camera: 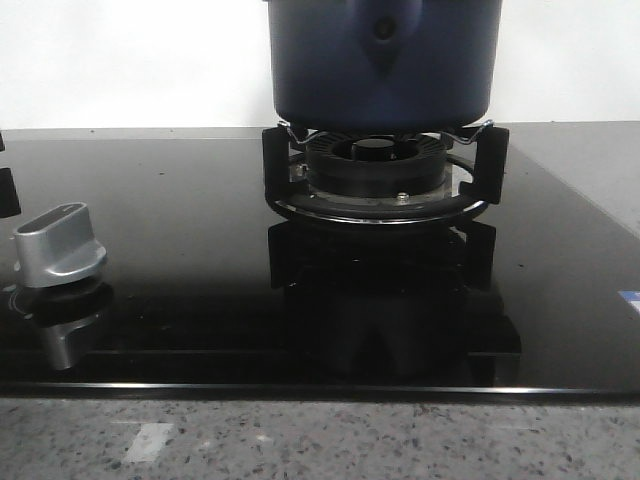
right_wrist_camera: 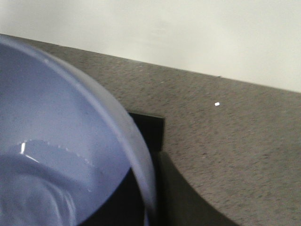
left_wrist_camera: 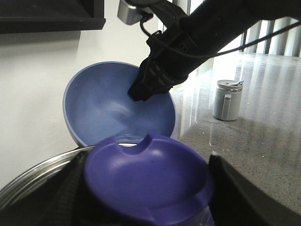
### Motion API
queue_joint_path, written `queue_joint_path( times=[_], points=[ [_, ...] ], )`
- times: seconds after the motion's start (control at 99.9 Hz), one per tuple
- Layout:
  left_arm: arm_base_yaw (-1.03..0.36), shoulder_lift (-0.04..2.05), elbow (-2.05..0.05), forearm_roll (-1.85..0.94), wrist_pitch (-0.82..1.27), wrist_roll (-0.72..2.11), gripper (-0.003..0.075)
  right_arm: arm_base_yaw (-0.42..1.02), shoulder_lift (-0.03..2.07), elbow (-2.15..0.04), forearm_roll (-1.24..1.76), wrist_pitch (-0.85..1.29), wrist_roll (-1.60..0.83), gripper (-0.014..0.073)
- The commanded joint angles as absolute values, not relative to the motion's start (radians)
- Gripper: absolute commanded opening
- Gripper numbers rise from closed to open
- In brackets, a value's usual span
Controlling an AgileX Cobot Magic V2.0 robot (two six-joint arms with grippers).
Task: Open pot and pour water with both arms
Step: 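Tilt the bowl with the right gripper to pour water into the saucepan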
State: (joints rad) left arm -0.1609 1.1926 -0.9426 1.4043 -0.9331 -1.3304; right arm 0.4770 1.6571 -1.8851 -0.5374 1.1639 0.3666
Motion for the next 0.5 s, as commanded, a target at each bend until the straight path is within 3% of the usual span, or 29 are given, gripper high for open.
queue_joint_path(
  times=[0.0,0.49],
  points=[
    [-0.158,1.165,-0.973,1.289,-0.953,-1.334,0.0314,0.508,1.622,-1.921,-0.704,1.116,0.406,-0.0046],
    [-0.158,1.165,-0.973,1.289,-0.953,-1.334,0.0314,0.643,1.626,-1.921,-1.087,1.176,0.412,-0.0046]
  ],
)
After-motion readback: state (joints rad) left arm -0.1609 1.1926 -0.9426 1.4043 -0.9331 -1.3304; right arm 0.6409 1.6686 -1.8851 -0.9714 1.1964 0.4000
